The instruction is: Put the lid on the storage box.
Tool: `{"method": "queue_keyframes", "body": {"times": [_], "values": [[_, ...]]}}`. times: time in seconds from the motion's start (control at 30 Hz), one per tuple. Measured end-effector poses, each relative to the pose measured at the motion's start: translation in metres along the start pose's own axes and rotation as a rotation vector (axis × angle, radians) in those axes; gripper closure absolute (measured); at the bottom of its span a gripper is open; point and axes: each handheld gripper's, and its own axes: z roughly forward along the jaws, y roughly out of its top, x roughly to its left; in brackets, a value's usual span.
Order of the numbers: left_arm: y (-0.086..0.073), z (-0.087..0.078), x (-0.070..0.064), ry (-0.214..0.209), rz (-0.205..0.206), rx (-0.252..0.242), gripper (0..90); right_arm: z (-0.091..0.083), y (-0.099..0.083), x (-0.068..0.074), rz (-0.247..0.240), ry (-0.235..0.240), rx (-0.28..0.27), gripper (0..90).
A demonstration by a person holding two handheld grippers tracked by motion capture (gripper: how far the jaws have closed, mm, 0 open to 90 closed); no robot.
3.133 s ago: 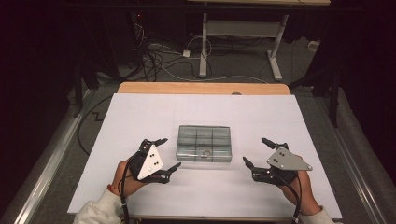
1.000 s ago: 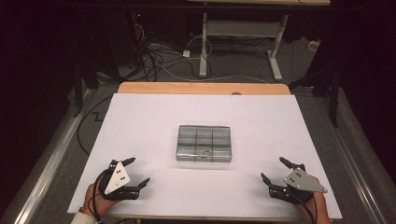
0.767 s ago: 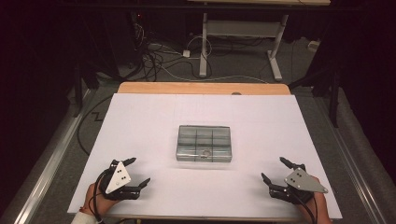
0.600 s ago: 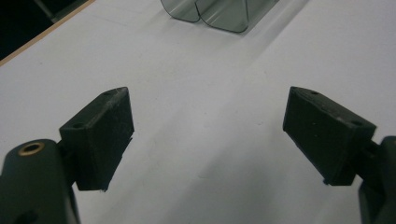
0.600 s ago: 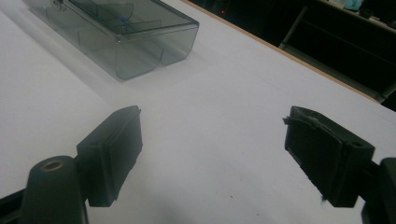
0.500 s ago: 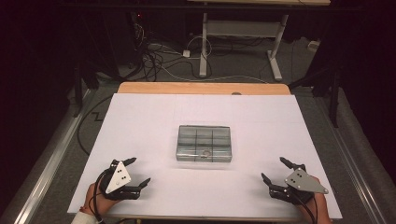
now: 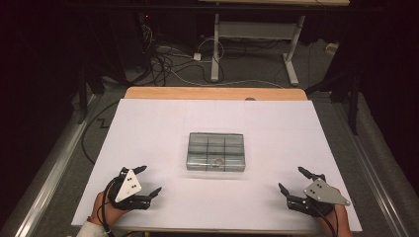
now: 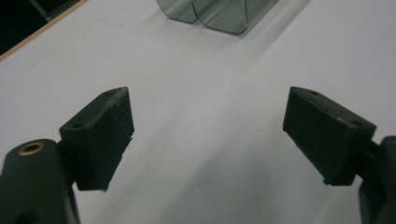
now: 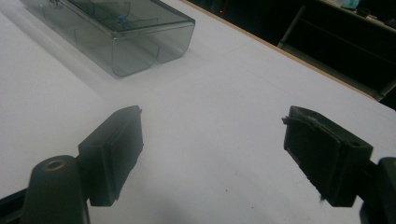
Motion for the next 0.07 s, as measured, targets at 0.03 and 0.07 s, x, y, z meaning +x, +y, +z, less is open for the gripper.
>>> {"method": "queue_keyframes", "body": {"times": [0.03, 0.07], "values": [[-0.0001, -0.0002, 0.0003, 0.001, -0.002, -0.001, 15.9, -0.0002, 0.0002, -0.0001, 0.007, 0.0, 0.001, 19.8], [-0.0001, -0.0002, 0.0008, 0.0, -0.006, -0.002, 15.9, -0.0001, 0.0004, -0.0004, 0.006, 0.002, 0.0, 19.6]]}}
